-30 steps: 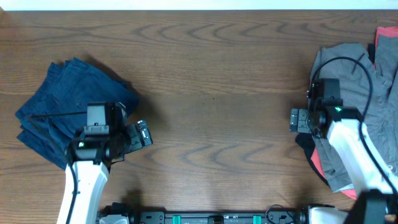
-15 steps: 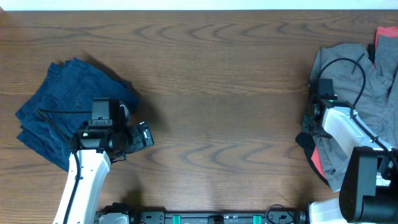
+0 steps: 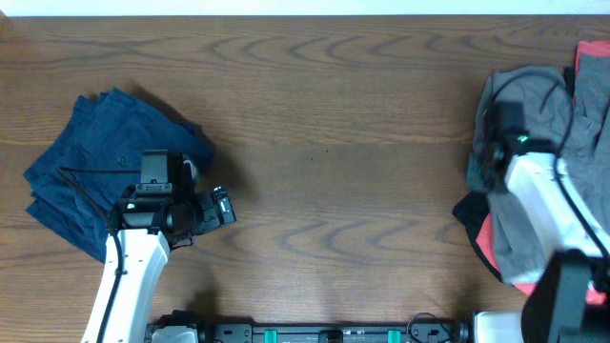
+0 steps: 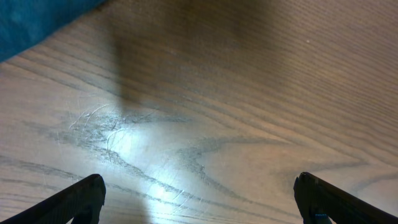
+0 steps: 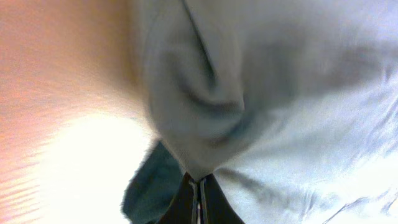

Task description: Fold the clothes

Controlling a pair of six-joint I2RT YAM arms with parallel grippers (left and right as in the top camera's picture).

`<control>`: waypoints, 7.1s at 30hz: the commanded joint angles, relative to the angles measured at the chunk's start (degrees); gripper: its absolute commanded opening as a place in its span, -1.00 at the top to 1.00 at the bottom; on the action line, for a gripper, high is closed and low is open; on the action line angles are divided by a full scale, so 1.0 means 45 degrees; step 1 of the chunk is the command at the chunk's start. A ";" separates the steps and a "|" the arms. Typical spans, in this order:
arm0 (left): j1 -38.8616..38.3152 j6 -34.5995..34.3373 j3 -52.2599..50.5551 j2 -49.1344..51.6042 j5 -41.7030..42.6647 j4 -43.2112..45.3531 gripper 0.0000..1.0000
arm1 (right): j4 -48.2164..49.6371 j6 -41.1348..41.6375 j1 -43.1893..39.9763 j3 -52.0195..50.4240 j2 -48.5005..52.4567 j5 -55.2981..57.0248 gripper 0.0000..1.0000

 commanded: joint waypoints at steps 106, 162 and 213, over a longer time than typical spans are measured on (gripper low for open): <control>-0.2215 -0.1389 0.5319 0.6261 0.2783 -0.5634 -0.96 | -0.4051 0.2395 -0.1447 0.2064 -0.1117 -0.2856 -0.99; -0.5955 -1.4406 -0.2696 0.2317 -0.1083 0.3036 0.88 | -0.3075 0.1846 -0.1384 0.0364 -0.1117 -0.4959 -0.94; -0.5945 -0.5853 0.3779 -0.5338 -0.1370 -0.5727 0.88 | -0.4167 0.1282 -0.2603 0.3517 -0.5780 -0.4493 0.98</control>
